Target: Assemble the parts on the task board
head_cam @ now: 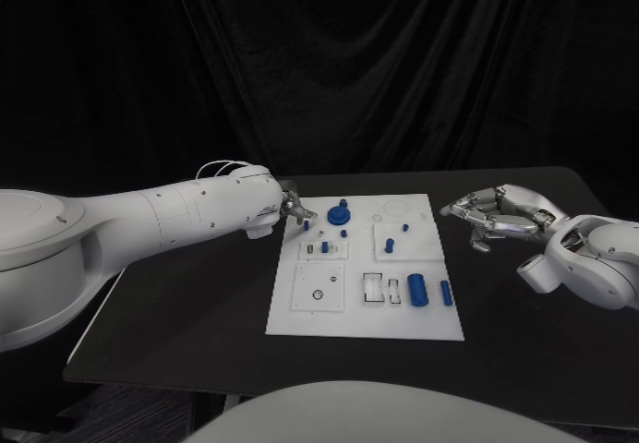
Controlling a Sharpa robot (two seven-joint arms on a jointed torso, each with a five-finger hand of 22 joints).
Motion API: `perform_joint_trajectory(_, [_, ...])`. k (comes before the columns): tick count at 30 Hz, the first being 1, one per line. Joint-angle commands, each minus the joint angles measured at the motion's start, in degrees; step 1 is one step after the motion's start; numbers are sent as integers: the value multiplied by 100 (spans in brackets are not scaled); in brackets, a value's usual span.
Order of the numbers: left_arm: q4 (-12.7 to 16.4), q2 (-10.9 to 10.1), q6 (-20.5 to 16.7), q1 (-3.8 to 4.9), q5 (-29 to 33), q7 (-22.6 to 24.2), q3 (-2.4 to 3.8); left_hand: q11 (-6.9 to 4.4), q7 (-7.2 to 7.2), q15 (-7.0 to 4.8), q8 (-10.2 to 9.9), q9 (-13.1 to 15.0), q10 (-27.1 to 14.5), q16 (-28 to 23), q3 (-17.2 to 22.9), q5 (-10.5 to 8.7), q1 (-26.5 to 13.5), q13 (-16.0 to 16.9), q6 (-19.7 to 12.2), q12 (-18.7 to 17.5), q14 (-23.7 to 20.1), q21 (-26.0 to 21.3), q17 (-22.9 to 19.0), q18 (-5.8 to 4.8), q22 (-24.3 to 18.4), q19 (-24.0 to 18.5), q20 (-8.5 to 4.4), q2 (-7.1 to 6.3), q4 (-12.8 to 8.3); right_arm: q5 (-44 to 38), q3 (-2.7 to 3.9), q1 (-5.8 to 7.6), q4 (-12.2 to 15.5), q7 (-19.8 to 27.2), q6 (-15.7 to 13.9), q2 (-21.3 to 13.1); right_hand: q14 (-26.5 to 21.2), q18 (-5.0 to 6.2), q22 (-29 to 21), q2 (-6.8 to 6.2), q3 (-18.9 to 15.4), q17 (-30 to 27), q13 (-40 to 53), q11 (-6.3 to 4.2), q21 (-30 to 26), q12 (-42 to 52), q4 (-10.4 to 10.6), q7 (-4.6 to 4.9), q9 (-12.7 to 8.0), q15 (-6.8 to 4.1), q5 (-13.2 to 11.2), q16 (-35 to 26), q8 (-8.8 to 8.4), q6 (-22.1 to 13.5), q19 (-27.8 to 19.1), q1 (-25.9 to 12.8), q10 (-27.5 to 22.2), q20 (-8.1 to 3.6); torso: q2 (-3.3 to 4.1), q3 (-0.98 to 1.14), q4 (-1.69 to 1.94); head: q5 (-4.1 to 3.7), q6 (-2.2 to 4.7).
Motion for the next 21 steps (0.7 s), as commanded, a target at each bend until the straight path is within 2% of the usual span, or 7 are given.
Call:
perform_joint_trajectory(1, [-92,63,-20,-34,-18,185,4,-3,8,-16,-25,13,615,-24,-5,29,56,1509,-48,20,595,-27,1509,76,673,37,-12,0,-48,-9,5,-13,10,-104,92,4,-42,111,407,19,-22,-3,-7,4,-31,-11,-16,15,-10,-3,21,-15,31,-38,-40,3,-35,7,4,2,-2,2,1])
perform_joint_trajectory(11, [-340,209,-18,-148,-18,290,5,14,29,0,-68,37,615,-24,13,68,108,1509,-126,20,595,-66,1509,89,630,3,2,13,-105,-9,5,-13,12,-135,127,12,-42,113,405,24,-19,-3,-5,4,-38,-9,-18,14,-10,-3,24,-15,32,-40,-43,8,-31,7,9,-3,-3,-1,1])
perform_joint_trajectory(21, [-467,227,-22,-184,-18,326,5,20,32,8,-74,59,615,-24,33,113,151,1509,-136,20,595,-71,1509,90,630,-1,10,25,-152,-9,5,-13,10,-166,154,4,-44,113,404,31,-15,-5,-17,3,-41,-13,-20,14,-12,-4,30,-14,36,-45,-44,18,-47,7,0,-1,-2,5,1])
